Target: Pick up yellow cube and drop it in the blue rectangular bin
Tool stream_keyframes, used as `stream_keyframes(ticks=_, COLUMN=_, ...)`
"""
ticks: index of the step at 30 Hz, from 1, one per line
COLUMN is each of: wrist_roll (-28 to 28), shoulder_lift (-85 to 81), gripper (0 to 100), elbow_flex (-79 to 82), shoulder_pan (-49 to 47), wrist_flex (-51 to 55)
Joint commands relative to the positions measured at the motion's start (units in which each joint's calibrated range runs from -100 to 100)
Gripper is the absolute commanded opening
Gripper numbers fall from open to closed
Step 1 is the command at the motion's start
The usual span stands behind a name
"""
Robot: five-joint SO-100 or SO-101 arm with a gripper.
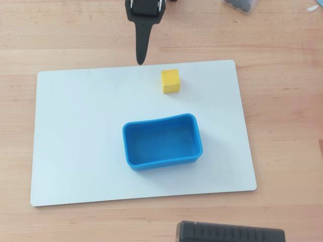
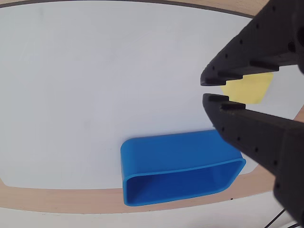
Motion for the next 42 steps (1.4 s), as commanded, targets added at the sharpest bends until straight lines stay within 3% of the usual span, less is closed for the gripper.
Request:
stream_keyframes(ticks=1, wrist_roll=1.3, shoulder_lift=-10.1, gripper=0, elbow_flex=1.5, shoulder_pan=0.4, wrist_flex=5.2)
stream_keyframes(ticks=12, wrist_roll=1.3, shoulder_lift=-7.7, gripper=0, elbow_flex=-1.2, shoulder_pan=-1.7, wrist_flex=5.5)
stream_keyframes(ticks=21, wrist_roll=1.3, shoulder_lift=14.0, gripper=0, elbow_flex=-15.5, shoulder_pan=-3.3, wrist_flex=5.0)
stream_keyframes(ticks=42, wrist_roll=-3.5, shoulder_lift=57.9, gripper=0, elbow_flex=-53.8, shoulder_pan=-12.5, wrist_flex=19.3)
